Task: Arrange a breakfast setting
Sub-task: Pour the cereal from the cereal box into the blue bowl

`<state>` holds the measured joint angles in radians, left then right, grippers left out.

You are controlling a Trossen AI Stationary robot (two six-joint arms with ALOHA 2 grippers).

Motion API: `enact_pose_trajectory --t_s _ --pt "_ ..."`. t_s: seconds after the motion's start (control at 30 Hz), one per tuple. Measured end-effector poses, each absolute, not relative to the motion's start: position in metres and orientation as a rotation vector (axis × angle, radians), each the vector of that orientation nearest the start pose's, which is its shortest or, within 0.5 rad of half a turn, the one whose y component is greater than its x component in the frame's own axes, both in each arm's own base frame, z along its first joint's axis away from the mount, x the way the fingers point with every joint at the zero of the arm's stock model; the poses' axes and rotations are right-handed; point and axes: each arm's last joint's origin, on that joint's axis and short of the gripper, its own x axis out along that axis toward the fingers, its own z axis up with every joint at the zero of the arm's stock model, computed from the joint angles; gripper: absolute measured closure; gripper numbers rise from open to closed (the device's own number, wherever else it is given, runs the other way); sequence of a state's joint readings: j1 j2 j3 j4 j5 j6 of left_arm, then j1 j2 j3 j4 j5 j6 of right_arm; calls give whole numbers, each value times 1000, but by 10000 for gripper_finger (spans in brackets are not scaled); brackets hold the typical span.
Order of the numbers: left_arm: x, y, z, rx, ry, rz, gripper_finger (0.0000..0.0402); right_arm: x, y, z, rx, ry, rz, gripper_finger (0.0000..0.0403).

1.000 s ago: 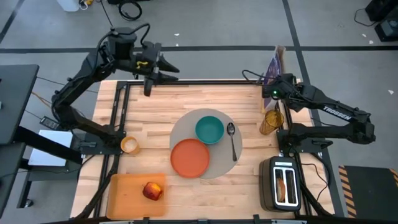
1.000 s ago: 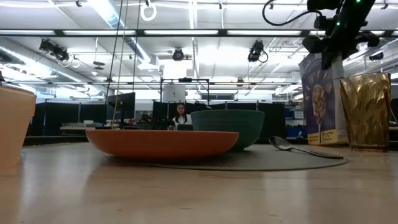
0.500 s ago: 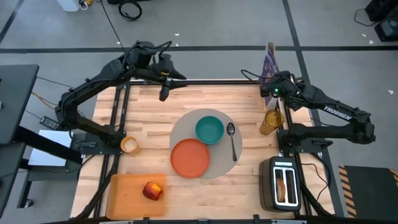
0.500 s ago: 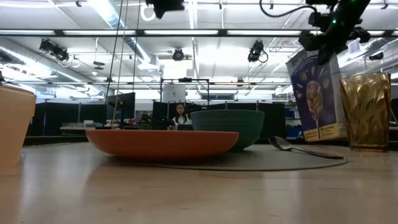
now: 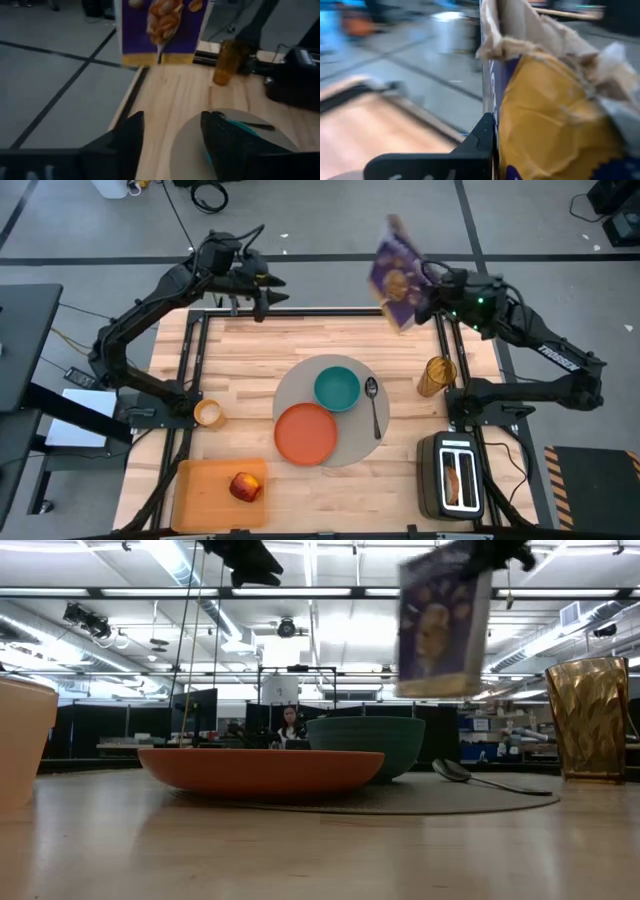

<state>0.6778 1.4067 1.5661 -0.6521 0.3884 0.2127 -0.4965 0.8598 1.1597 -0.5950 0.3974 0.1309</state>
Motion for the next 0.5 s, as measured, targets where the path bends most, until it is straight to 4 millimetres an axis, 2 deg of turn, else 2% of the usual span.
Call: enact_pose_trajectory --t_s 0.17,0.27,0.37,0.5 --pt "251 174 411 -62 415 80 124 150 -79 413 202 262 -497 395" --pt "266 171 406 -52 400 33 93 163 -75 414 254 260 -313 395" --pt "281 162 406 -17 362 -13 87 174 -71 417 278 256 -200 395" --pt "295 148 405 -4 342 -72 86 184 -66 414 281 292 -149 395"
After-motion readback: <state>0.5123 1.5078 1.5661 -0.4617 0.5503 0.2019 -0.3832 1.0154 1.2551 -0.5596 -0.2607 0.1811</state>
